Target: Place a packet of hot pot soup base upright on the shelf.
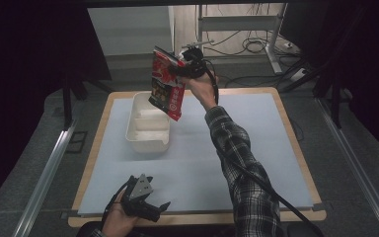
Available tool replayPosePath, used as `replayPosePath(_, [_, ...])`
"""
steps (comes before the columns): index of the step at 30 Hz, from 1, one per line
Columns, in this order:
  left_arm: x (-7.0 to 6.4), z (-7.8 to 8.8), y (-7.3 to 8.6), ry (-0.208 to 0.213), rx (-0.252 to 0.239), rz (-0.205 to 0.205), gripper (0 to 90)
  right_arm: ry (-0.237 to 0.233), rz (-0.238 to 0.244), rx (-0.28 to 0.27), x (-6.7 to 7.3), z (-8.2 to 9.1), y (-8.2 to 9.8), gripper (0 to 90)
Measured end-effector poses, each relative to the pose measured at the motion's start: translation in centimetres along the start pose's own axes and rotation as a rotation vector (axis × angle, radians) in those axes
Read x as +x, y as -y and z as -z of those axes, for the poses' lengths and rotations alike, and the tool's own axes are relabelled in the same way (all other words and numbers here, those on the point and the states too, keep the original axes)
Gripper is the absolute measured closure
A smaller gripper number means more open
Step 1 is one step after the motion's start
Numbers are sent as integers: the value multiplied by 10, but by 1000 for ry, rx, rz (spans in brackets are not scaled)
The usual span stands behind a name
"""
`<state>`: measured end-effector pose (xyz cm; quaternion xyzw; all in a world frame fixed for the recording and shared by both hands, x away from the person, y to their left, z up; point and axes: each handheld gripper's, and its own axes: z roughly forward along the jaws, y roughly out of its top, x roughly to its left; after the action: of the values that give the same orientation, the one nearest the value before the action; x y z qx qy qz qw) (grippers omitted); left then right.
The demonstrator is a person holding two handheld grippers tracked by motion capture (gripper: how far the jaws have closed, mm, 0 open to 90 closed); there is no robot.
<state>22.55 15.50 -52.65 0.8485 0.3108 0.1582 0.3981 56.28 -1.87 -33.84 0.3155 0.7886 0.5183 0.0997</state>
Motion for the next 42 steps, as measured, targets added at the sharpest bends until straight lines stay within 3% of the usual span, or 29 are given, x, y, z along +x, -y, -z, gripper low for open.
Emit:
replayPosePath(16, [1, -1, 0, 15, 0, 3, 0, 2, 17, 13, 8, -55, 0, 734])
replayPosePath(24, [2, -1, 0, 13, 1, 0, 0, 1, 40, 68, 16, -79, 13, 734])
replayPosePath(29, [2, 0, 1, 15, -2, 6, 0, 0, 43, 102, 14, -88, 24, 734])
replayPosePath(38, [3, 0, 1, 31, -23, 14, 2, 26, 102, 143, 10, -97, 37, 730])
replayPosePath(40, [4, 0, 1, 40, -36, 22, 4, 33, 106, 151, 10, -97, 37, 715])
replayPosePath(42, [5, 2, 1, 68, -64, 34, 5, 60, 118, 178, 13, -97, 37, 641])
